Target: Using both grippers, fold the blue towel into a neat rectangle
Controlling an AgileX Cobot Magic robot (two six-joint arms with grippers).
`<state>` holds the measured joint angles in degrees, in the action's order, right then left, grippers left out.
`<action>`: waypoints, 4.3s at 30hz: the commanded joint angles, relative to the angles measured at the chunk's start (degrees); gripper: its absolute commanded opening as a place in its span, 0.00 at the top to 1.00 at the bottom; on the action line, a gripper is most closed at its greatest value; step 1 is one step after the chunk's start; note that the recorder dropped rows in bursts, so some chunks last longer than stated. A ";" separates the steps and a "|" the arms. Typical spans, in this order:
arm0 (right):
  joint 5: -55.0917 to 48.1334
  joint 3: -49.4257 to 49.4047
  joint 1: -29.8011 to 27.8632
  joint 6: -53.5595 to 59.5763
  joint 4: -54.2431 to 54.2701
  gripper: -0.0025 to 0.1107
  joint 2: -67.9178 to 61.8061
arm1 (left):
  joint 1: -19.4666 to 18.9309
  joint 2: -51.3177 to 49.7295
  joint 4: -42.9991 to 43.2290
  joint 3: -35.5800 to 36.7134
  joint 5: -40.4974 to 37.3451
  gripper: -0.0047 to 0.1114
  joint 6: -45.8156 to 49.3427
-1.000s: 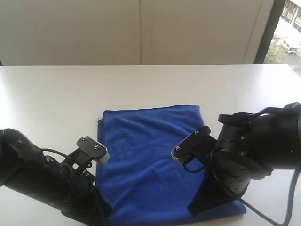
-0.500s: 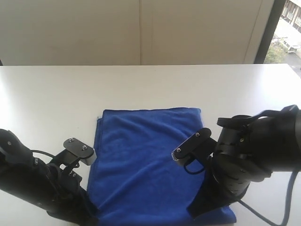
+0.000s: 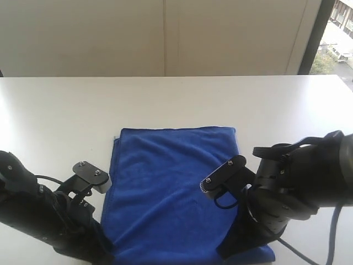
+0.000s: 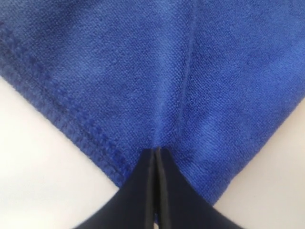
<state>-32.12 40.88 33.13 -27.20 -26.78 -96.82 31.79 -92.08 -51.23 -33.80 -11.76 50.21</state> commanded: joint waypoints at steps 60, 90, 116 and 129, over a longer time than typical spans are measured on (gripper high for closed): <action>9.11 35.32 -27.53 54.00 51.19 0.98 -26.86 | -11.53 -22.62 5.36 -35.54 2.08 0.96 2.19; -22.72 30.03 -27.40 76.24 51.16 0.98 6.64 | -4.42 2.03 8.97 -26.22 -27.95 0.96 5.35; -11.05 1.65 -23.31 99.45 41.91 0.72 17.00 | 7.65 3.89 37.84 -15.66 -26.80 0.60 3.30; -3.28 -5.23 -23.31 109.26 45.88 0.44 17.00 | 7.65 1.99 34.15 -11.32 -15.36 0.41 14.53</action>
<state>-37.85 36.67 9.72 80.95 17.66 -80.16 39.16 -89.85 -15.93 -45.63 -27.31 64.20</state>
